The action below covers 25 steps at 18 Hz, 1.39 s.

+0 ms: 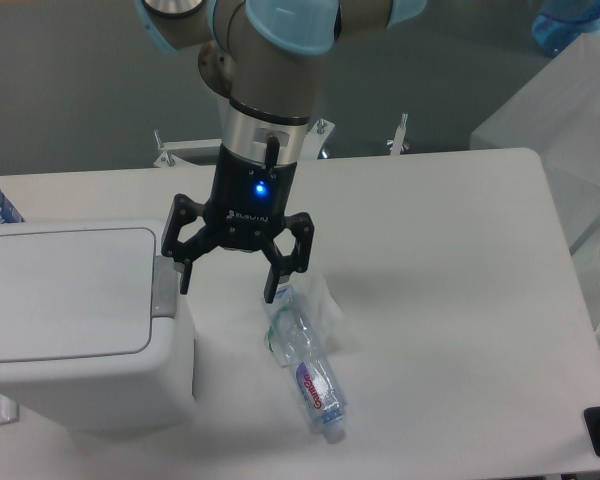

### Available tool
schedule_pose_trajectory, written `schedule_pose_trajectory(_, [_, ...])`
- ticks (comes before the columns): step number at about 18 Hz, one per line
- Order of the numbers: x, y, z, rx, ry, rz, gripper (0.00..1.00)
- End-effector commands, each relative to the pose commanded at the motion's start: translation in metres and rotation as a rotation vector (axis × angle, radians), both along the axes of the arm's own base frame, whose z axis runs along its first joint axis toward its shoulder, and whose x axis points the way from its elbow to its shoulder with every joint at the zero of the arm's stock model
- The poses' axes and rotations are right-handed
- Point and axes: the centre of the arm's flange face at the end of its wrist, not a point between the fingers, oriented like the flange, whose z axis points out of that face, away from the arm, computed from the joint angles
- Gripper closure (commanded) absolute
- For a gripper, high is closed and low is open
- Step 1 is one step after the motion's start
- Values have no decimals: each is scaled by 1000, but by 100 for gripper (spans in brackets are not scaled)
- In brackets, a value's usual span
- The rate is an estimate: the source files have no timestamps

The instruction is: Open the trash can

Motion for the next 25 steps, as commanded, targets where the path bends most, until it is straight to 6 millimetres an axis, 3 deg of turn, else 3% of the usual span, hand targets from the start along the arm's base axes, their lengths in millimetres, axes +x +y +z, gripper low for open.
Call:
schedule_pose_trajectory(14, [14,6,-15,5,9,-24,0])
schedule_pose_trajectory(25, [14,6,-18,4,17,-32,0])
